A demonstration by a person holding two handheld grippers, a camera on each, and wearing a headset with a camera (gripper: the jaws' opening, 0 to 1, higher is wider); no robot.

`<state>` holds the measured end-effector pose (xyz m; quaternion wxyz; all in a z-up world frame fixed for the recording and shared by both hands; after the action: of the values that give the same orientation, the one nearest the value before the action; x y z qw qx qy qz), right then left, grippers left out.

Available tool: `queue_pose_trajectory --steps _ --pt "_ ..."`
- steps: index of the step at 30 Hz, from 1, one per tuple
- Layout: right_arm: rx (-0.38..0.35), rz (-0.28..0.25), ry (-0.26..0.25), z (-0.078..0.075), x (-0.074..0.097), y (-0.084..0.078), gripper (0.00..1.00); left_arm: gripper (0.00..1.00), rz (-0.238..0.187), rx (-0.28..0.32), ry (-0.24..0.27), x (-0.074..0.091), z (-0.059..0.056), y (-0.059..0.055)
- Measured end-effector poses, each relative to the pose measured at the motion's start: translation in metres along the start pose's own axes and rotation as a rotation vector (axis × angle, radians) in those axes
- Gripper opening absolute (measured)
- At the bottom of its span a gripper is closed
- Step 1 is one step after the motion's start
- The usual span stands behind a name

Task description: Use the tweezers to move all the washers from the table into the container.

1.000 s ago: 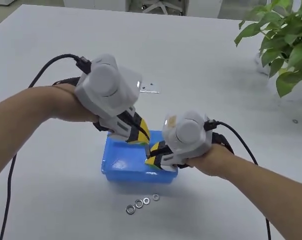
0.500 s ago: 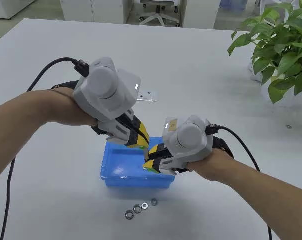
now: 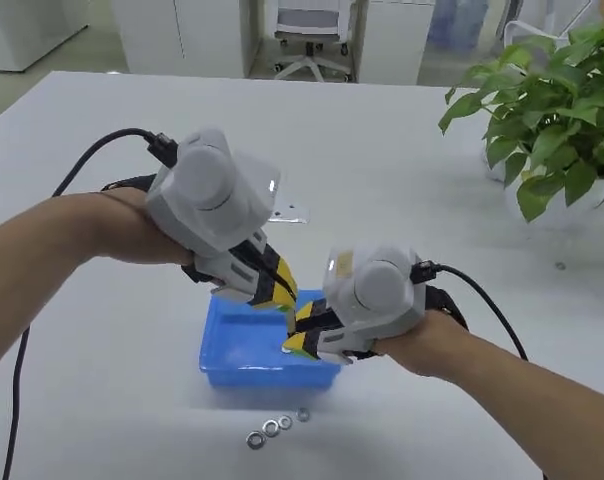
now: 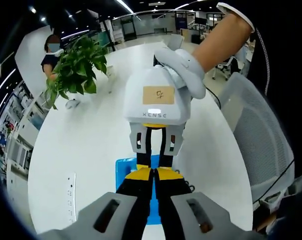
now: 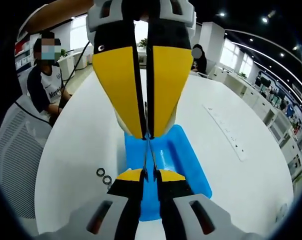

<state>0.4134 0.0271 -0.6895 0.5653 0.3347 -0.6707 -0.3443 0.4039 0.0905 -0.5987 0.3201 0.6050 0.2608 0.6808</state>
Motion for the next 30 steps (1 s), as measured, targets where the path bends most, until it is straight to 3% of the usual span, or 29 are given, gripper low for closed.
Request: queue_pose_trajectory --steps 16,30 --pt "0.013 0.011 -0.012 0.022 0.016 0.002 0.12 0.05 -0.006 -0.014 -0.003 -0.002 -0.023 0.014" --pt "0.001 0.017 -0.012 0.041 0.017 -0.011 0.12 0.06 0.0 -0.013 -0.021 -0.014 -0.039 0.01"
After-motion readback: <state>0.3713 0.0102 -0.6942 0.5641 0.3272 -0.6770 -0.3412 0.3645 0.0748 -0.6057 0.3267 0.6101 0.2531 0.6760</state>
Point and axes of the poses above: the centre of the closed fingertips' face, and the gripper's own axes: x roughly backward along the fingers, z roughly to its left, y roughly out of its top, the point moved 7 cm from there along x, roughly backward along the fingers, and after that the axes turned 10 degrees about -z, right-handed, at the moved point
